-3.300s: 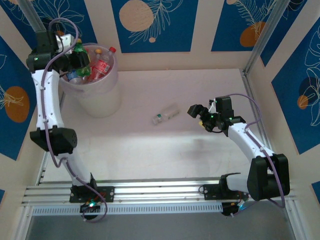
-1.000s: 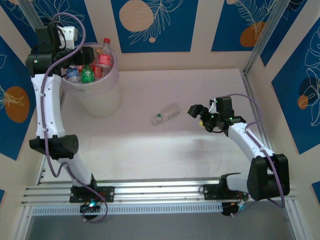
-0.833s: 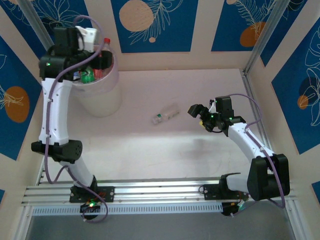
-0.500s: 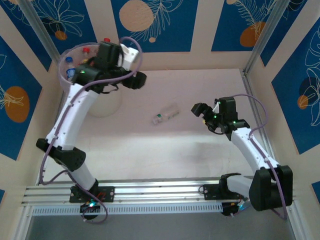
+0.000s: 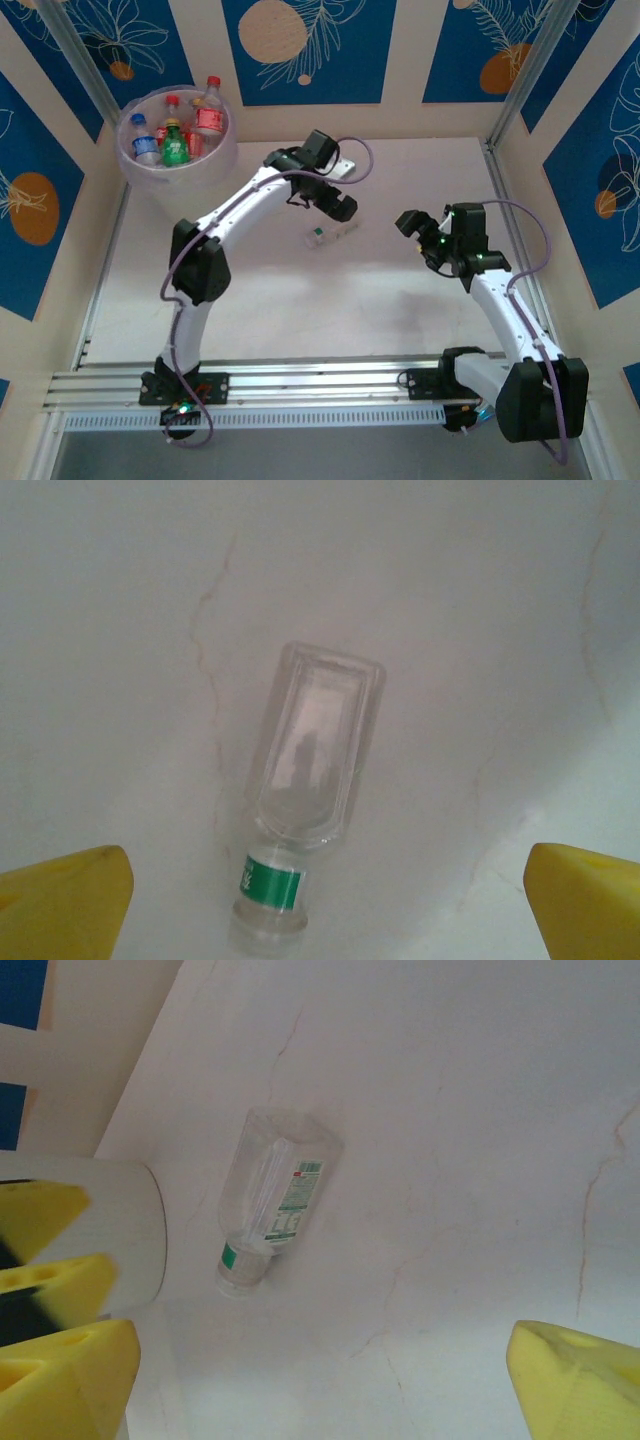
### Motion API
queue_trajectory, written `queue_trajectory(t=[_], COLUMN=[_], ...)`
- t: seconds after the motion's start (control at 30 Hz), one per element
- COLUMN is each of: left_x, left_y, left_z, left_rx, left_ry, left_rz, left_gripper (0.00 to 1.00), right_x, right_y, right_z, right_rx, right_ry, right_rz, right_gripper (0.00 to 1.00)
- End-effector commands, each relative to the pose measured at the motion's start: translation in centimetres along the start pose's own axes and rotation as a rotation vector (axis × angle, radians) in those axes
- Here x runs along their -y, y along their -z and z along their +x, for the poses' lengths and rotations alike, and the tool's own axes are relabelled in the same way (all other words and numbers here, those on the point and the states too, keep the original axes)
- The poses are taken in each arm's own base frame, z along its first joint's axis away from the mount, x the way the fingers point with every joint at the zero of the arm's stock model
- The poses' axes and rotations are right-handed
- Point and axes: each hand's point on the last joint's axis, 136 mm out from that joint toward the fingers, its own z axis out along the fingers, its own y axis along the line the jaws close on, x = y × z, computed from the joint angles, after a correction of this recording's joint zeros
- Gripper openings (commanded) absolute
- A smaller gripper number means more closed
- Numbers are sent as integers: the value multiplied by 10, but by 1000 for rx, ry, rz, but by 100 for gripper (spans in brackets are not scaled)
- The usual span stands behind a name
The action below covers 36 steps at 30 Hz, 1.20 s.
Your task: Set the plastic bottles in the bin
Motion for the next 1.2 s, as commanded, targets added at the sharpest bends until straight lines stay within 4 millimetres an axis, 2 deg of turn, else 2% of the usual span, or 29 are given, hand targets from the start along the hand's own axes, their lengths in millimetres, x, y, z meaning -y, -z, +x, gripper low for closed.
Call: queue_trajectory(t=[0.0,0.13,0.3,0.6,0.87,1.07,1.17], left_x=[6,8,1,-10,-15,-17,-17], left_y=[-15,-42,-71,-103,-105,-100,-86], left_z=[-8,-1,7,24,23,17,7], left_rx=[19,-17,-55,-108,-105,-91,-70], left_ry=[-47,-44,-24,-1,3,7,-6], left_rz=[48,82,73,46,19,13,6], left_gripper=[100,100,100,99,74,68,66], right_x=[8,11,9,14,15,14,14], right_y=[3,2,-1,1,2,3,3], right_z=[8,8,8,8,8,7,6], right_rx=[-24,-27,-37,-34,-31,-28,-25], right_ry=[-26,-34,-35,-42,-45,-46,-45], right_rz=[10,11,3,11,7,0,0], right_gripper=[95,95,95,95,95,95,95])
